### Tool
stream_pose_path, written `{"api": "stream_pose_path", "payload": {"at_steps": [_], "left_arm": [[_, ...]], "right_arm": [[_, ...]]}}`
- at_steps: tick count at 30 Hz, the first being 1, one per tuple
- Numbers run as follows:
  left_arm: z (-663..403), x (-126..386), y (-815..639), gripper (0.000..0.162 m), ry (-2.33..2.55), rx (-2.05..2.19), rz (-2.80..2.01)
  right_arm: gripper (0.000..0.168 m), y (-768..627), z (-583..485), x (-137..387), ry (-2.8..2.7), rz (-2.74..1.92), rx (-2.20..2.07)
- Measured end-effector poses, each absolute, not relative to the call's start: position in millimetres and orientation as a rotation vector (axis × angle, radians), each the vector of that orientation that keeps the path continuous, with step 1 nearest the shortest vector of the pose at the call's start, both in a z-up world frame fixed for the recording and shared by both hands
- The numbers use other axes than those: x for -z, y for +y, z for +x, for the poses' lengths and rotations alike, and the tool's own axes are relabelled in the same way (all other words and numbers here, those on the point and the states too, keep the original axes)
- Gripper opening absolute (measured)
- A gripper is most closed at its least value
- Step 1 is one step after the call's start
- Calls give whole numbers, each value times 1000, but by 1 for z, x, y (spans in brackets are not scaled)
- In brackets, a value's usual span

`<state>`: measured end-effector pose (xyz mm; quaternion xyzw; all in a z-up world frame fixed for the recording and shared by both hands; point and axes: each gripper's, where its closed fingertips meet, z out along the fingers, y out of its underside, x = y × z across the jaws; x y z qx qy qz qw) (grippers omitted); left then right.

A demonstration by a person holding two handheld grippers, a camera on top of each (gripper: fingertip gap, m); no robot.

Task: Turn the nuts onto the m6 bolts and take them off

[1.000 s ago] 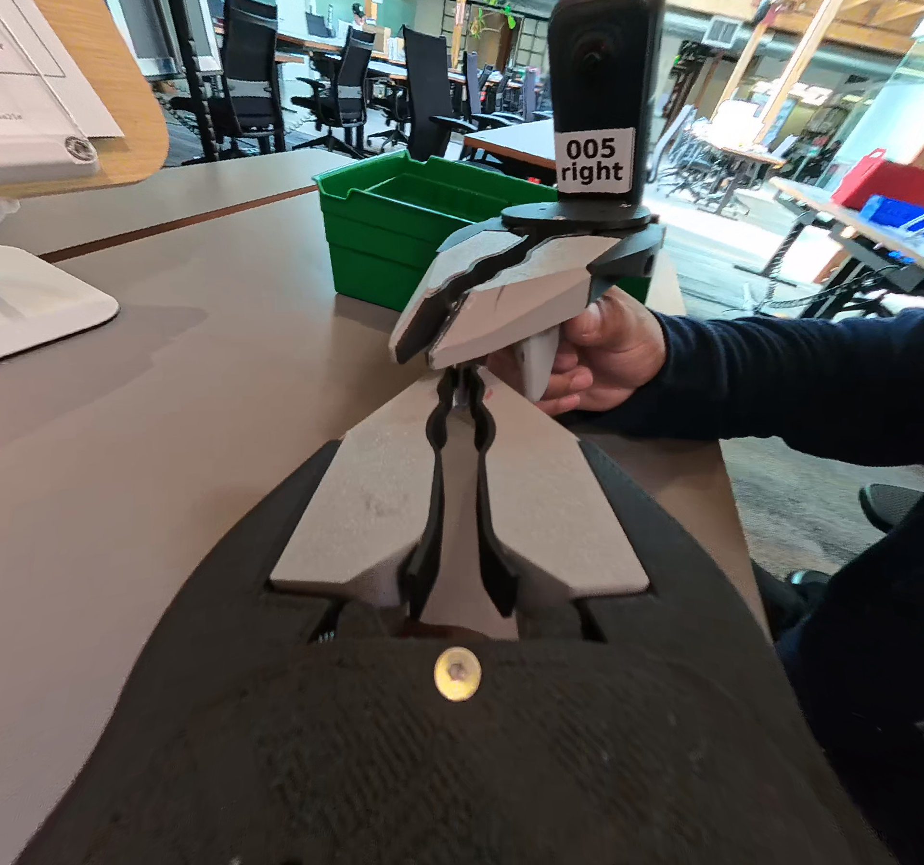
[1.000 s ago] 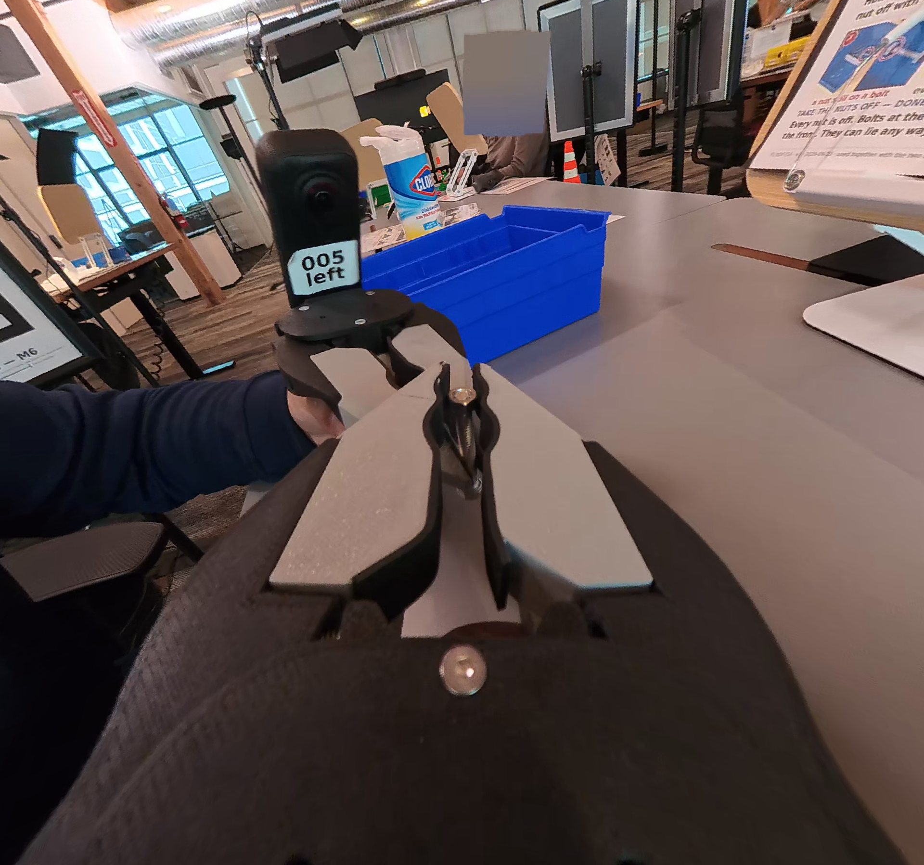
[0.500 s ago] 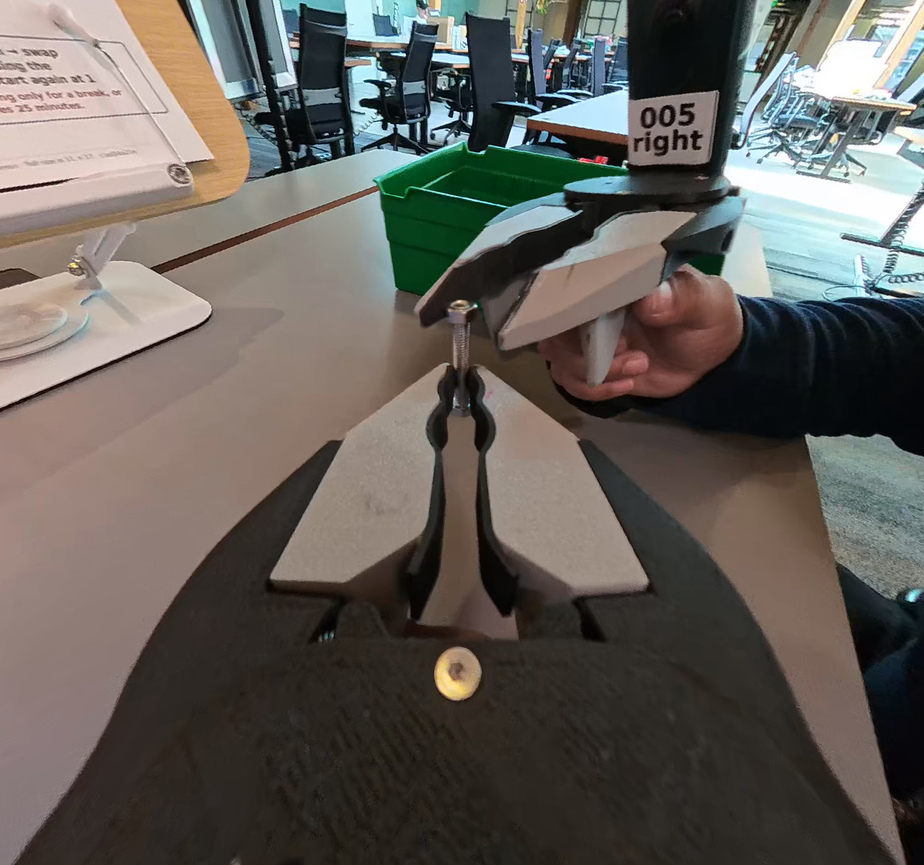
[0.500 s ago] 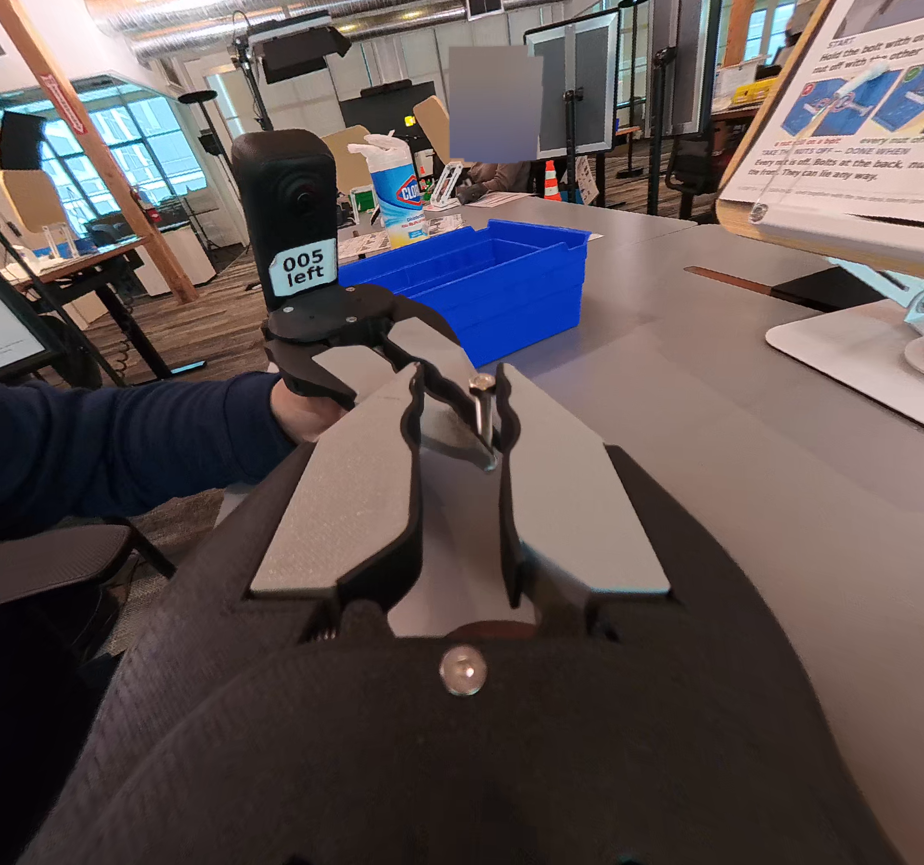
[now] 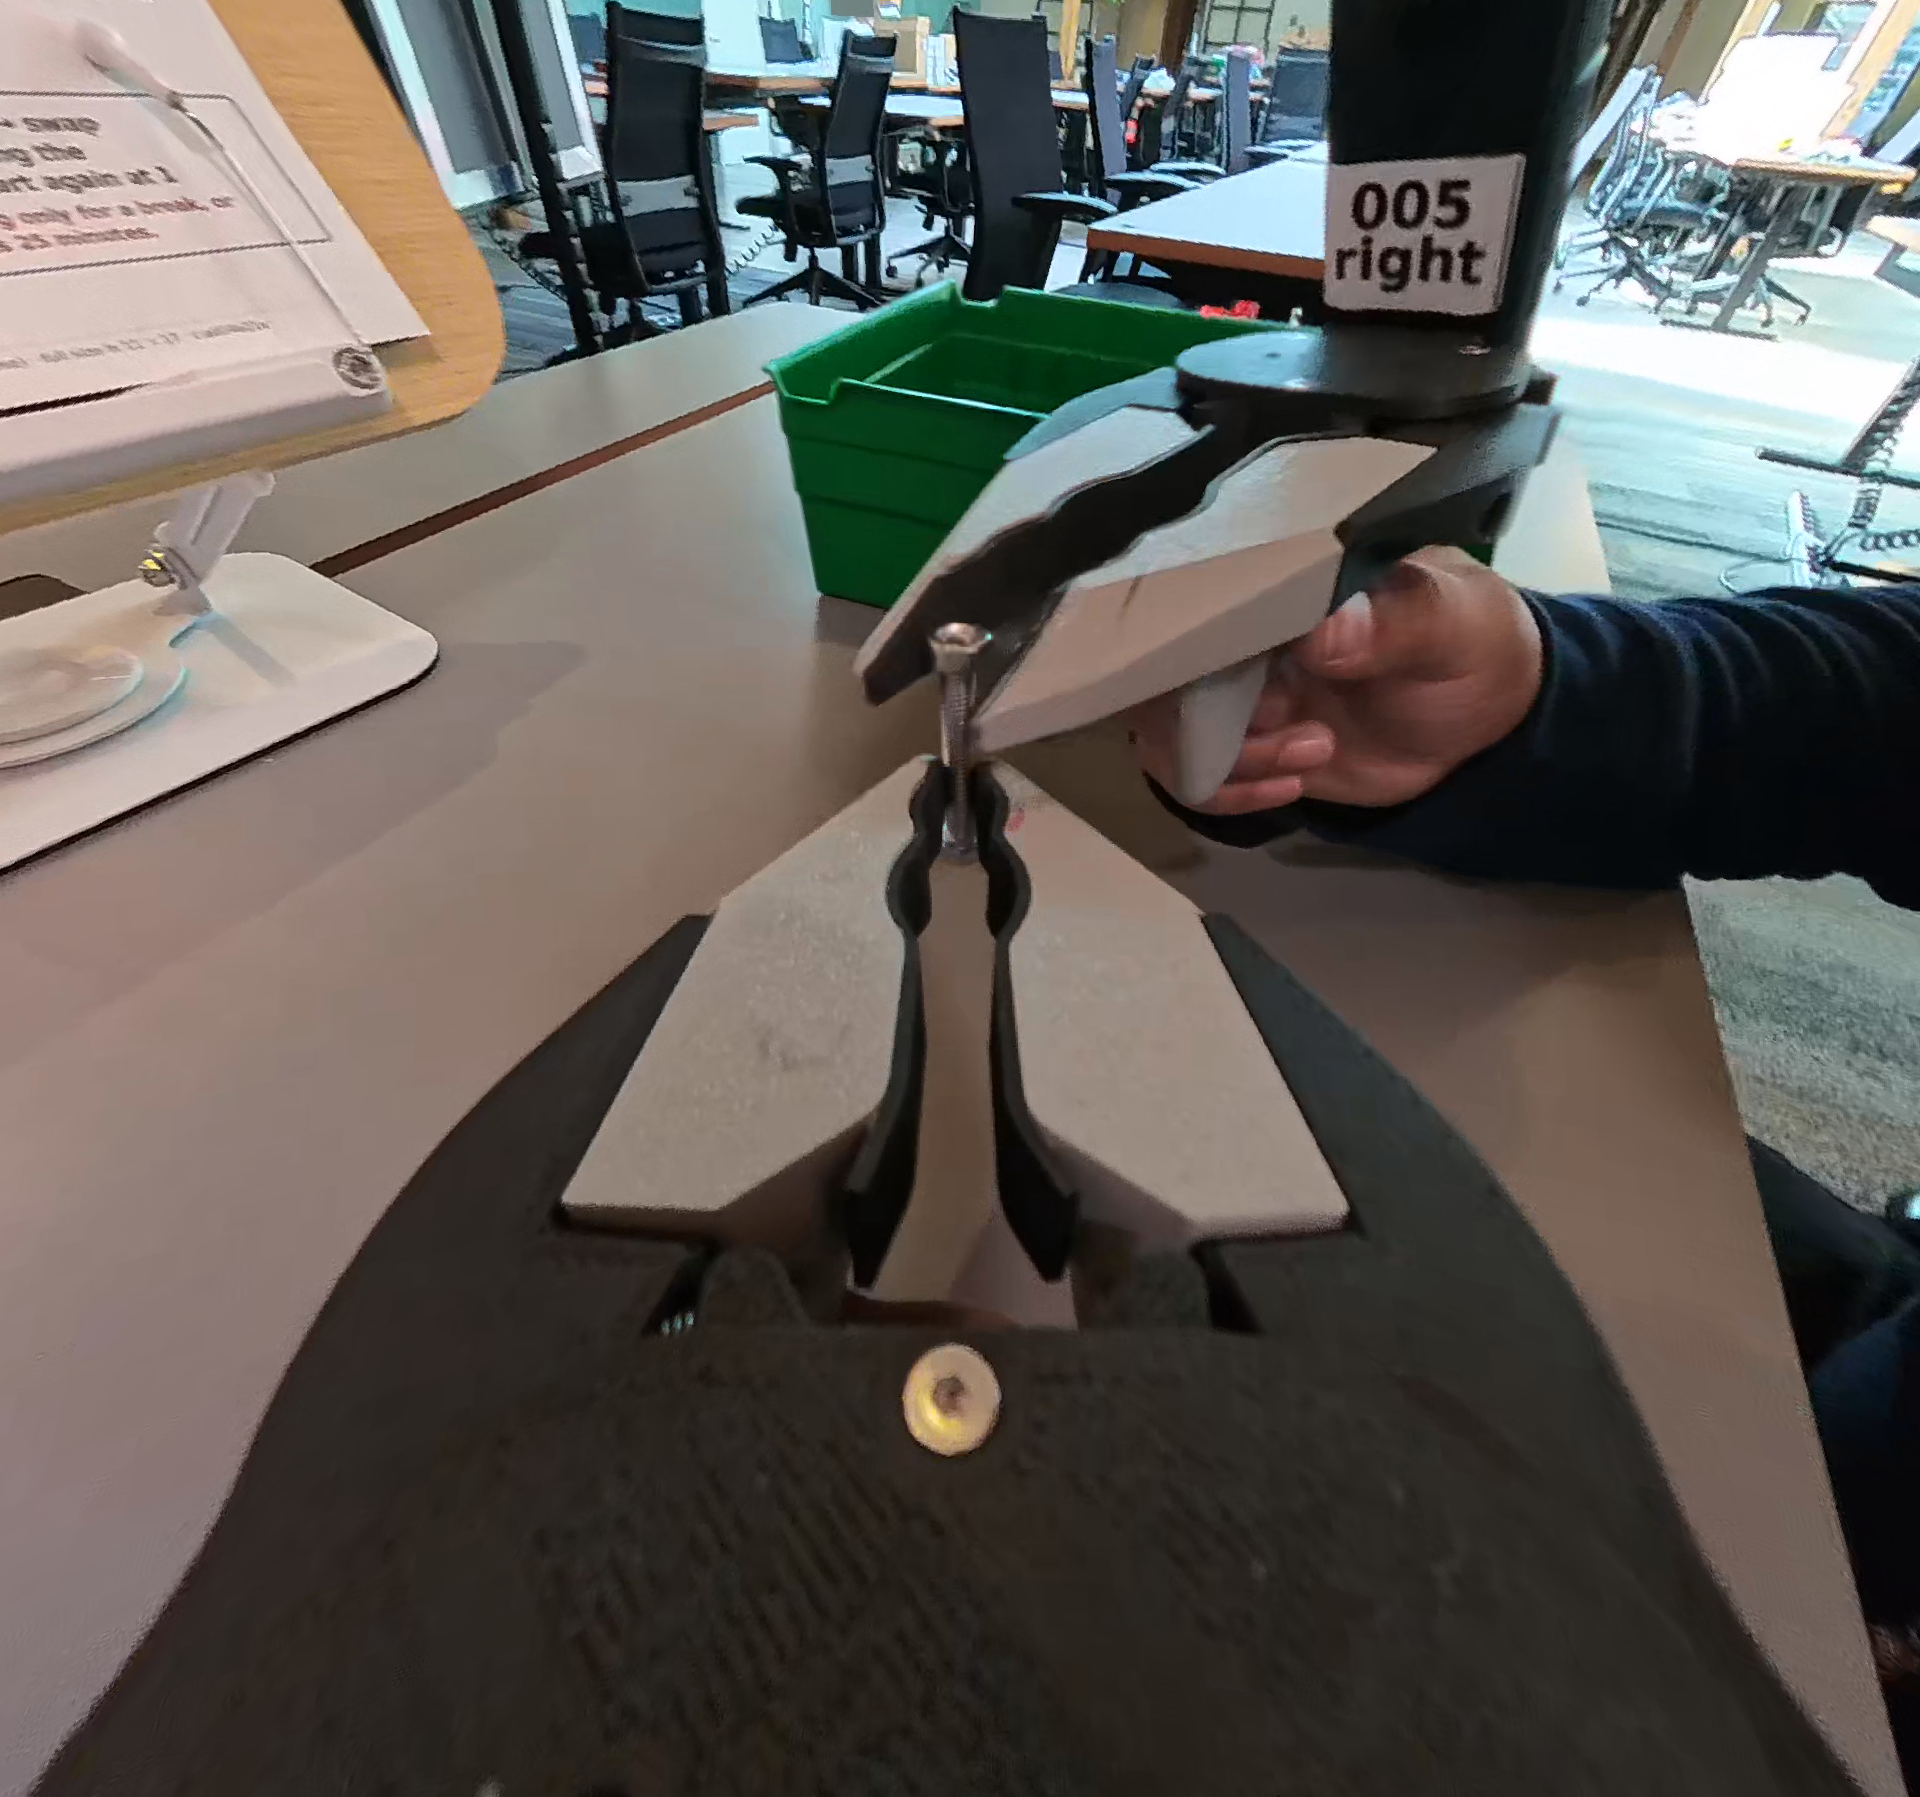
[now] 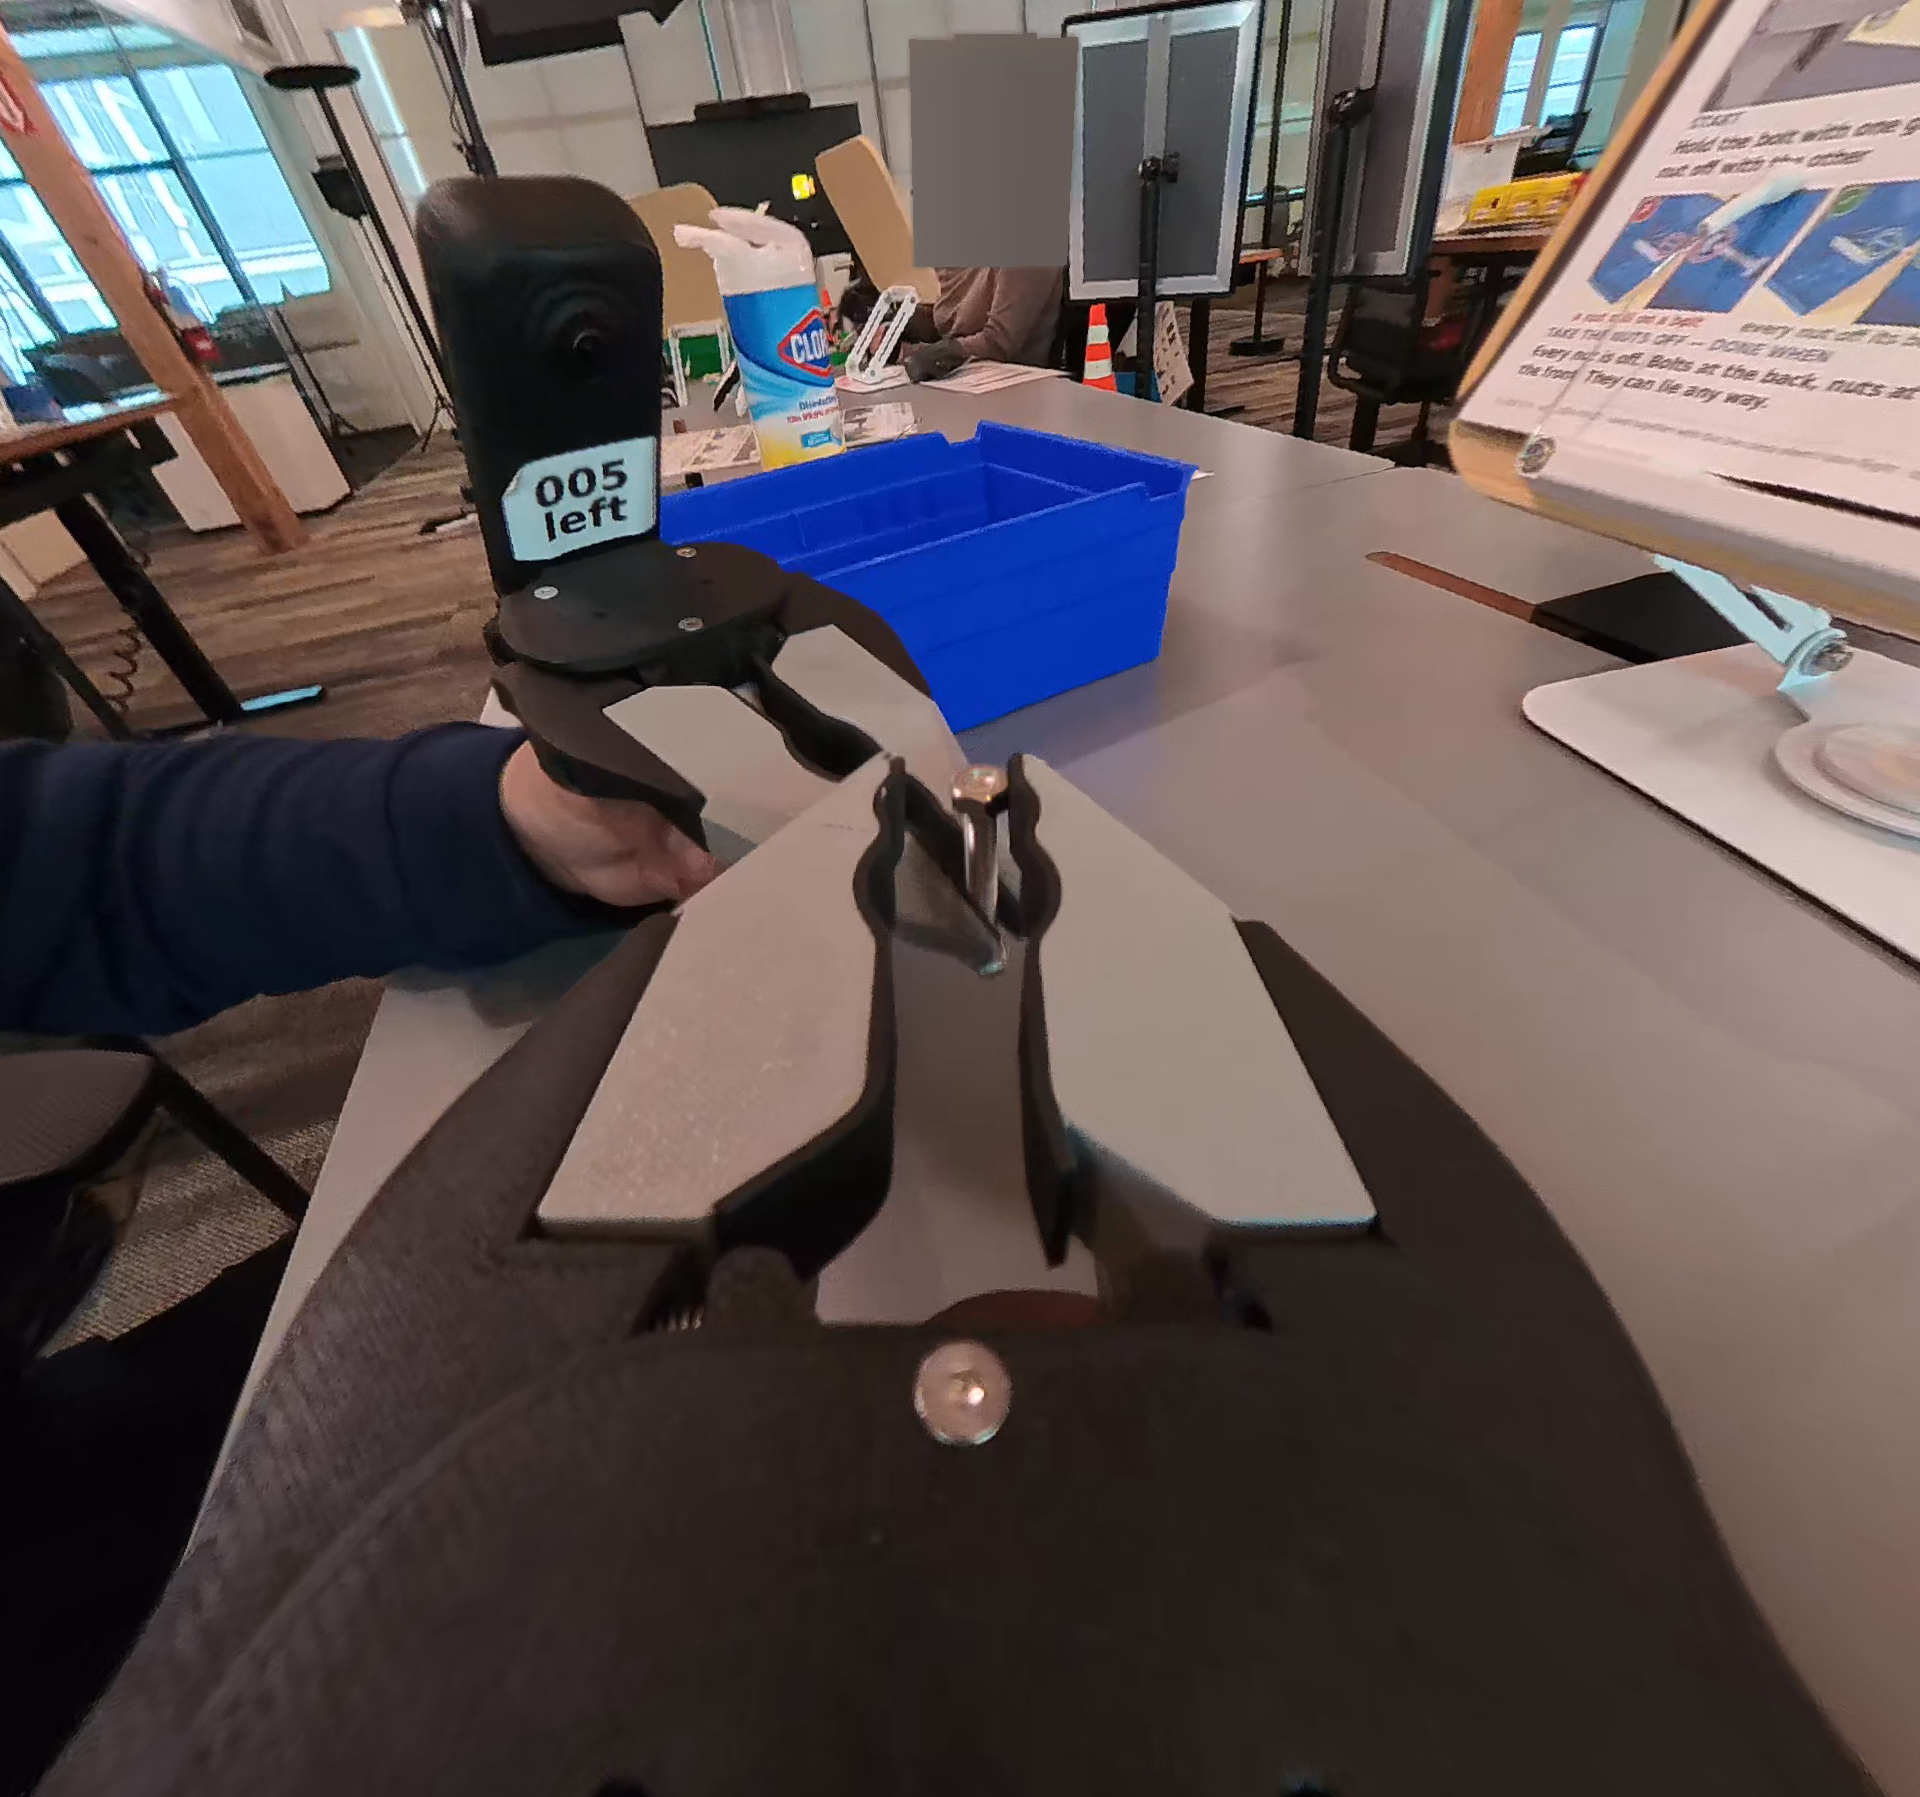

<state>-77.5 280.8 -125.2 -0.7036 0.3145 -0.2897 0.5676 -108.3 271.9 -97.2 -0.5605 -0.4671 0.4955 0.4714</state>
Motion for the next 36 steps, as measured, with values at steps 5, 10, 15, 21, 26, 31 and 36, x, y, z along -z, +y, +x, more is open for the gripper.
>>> {"api": "stream_pose_path", "payload": {"at_steps": [5, 10, 15, 21, 26, 31, 36], "left_arm": [[-70, 130, 278, 2, 779, 654, -1657], [-84, 123, 284, 2, 707, 668, -1653], [-85, 123, 285, 2, 704, 653, -1658], [-72, 129, 279, 2, 765, 658, -1660], [-77, 127, 282, 2, 733, 656, -1661], [-90, 119, 289, 2, 663, 642, -1650], [-90, 120, 289, 2, 671, 637, -1655]], "right_arm": [[17, 270, -111, 102, -1164, -1379, -1196], [17, 279, -102, 93, -1108, -1373, -1209], [15, 276, -104, 95, -1130, -1371, -1195], [7, 273, -111, 101, -1144, -1385, -1173], [12, 275, -108, 99, -1137, -1380, -1181], [18, 281, -102, 95, -1103, -1382, -1175], [18, 279, -104, 96, -1112, -1381, -1174]]}}
